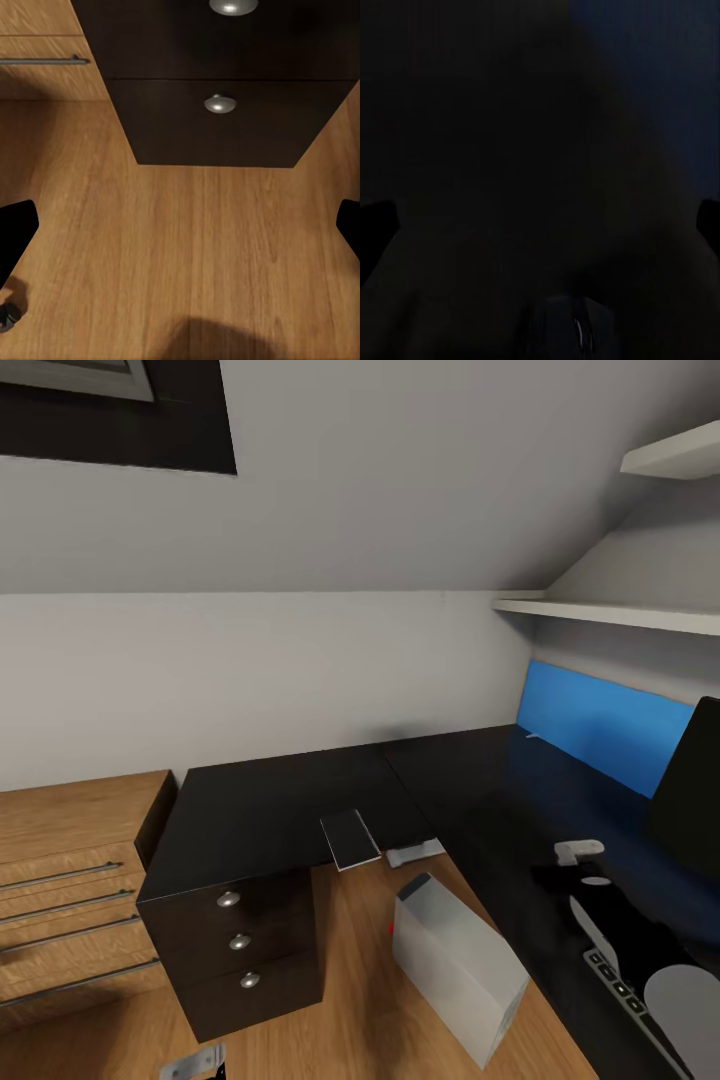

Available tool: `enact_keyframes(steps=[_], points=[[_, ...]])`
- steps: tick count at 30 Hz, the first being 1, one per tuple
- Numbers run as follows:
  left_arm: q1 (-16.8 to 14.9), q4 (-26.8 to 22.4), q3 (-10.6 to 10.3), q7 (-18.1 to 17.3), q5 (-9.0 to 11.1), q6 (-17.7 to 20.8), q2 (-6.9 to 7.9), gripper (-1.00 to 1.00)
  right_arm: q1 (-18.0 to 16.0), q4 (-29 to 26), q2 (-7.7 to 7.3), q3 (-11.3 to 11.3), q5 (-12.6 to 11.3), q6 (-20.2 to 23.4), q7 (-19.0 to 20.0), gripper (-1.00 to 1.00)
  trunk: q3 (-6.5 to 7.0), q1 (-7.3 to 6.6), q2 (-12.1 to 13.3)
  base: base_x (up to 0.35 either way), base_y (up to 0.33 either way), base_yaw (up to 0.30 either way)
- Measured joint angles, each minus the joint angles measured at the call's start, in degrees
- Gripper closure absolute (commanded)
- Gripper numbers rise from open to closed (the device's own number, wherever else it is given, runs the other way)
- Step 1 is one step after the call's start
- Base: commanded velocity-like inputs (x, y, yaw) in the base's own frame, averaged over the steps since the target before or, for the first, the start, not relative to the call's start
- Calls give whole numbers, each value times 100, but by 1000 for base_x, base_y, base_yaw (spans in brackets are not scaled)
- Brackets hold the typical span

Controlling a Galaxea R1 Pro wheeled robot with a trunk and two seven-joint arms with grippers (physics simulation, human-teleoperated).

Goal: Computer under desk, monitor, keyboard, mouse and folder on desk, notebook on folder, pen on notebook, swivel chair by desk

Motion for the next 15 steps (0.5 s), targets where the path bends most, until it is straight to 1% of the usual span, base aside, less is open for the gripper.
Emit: enact_keyframes(steps=[3, 7, 9, 12, 13, 14, 15], points=[[0, 8, 0, 0, 0, -1, -3, -100, 2, -120, 0, 1, -208, 10, -7, -100, 0, 0, 0, 0, 0, 0], [-1, 30, 0, 0, -5, -1, -7, -100, 8, -216, 6, 10, -356, 24, -13, -100, 0, 0, 0, 0, 0, 0], [-2, 56, 0, 0, -7, -2, -8, -100, 9, -236, 28, 23, -387, 33, -14, -100, 0, 0, 0, 0, 0, 0], [-1, 73, -2, 0, -8, -2, -9, -100, 10, -257, 220, 24, -405, 51, -16, -100, 0, 0, 0, 0, 0, 0], [-1, 81, -3, 0, -8, -2, -9, -100, 11, -262, 365, 21, -402, 56, -23, -100, 0, 0, 0, 0, 0, 4], [-1, 125, -3, 0, -3, -2, -9, -100, 13, -264, 661, 19, -385, 53, -118, -100, 0, 0, 0, 0, 0, 33], [0, 177, -5, 0, -3, -2, -9, -100, 17, -262, 820, 20, -374, 52, -249, -100, 1, 0, 0, 0, 0, 58]])
